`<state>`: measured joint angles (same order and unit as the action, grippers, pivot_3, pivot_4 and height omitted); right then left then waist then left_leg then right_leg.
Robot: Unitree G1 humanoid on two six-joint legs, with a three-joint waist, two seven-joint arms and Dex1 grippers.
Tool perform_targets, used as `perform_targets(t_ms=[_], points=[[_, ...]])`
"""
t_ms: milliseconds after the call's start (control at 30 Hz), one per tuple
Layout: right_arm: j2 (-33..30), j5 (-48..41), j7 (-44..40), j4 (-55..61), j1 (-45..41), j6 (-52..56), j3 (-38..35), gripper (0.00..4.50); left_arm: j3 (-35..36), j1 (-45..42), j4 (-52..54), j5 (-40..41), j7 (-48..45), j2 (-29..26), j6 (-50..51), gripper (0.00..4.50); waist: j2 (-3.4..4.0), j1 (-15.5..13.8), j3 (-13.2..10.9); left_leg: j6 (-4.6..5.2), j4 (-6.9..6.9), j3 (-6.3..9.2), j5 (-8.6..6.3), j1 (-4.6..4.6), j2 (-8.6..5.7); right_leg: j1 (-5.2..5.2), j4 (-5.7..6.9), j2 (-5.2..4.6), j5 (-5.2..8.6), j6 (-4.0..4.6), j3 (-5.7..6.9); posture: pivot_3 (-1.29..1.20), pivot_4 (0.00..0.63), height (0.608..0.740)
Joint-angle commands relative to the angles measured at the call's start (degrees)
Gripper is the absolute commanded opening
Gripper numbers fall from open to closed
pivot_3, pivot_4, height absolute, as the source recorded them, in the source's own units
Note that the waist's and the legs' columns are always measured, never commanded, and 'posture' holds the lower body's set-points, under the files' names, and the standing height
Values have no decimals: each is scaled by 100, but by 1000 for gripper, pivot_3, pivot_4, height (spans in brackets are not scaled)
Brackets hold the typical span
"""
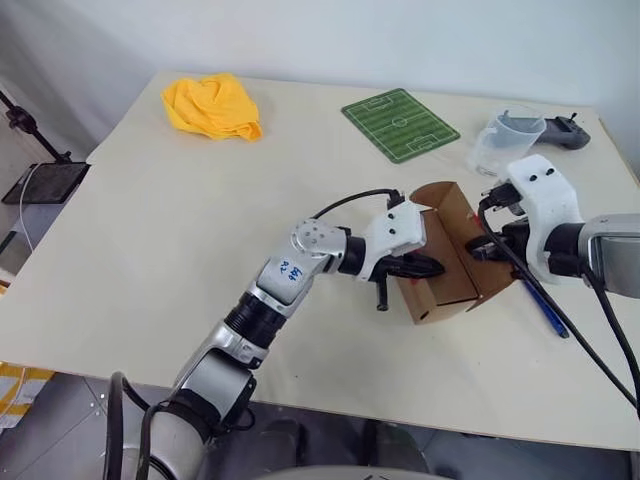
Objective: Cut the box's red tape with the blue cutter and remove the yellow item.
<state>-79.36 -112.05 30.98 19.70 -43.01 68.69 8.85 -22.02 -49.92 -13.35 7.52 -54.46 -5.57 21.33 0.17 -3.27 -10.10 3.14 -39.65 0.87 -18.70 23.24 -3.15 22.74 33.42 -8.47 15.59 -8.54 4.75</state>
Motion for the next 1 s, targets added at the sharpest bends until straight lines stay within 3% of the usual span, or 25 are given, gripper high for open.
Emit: perform_targets(t_ms=[33,300,533,800,1000], points=[[-262,91,-185,38,135,85,-182,21,-149,197,19,-177,-62,-254,233,0,0,5,0,0,0,2,0,0,0,0,1,0,0,0,-2,0,150,740],[-257,1599,-1019,-40,199,548,-268,21,-185,306,141,-252,-5,-497,415,0,5,29,-2,0,0,1,0,2,-2,4,2,1,0,0,-17,0,150,740],[127,2066,-1319,11,273,718,-420,21,5,387,396,-101,24,-452,563,0,8,23,-4,-1,0,0,0,7,-4,12,6,0,0,0,-16,0,150,740],[384,2287,-1353,15,214,942,-616,21,637,96,1274,1174,-1236,-1076,1222,0,15,57,-7,-6,0,0,1,5,-2,13,10,2,0,0,-15,0,150,740],[541,2411,-1339,13,184,1072,-720,21,721,-223,1480,1566,-874,-572,1579,0,15,1,-7,-2,-5,8,1,7,-12,8,10,0,0,0,-16,0,150,740]])
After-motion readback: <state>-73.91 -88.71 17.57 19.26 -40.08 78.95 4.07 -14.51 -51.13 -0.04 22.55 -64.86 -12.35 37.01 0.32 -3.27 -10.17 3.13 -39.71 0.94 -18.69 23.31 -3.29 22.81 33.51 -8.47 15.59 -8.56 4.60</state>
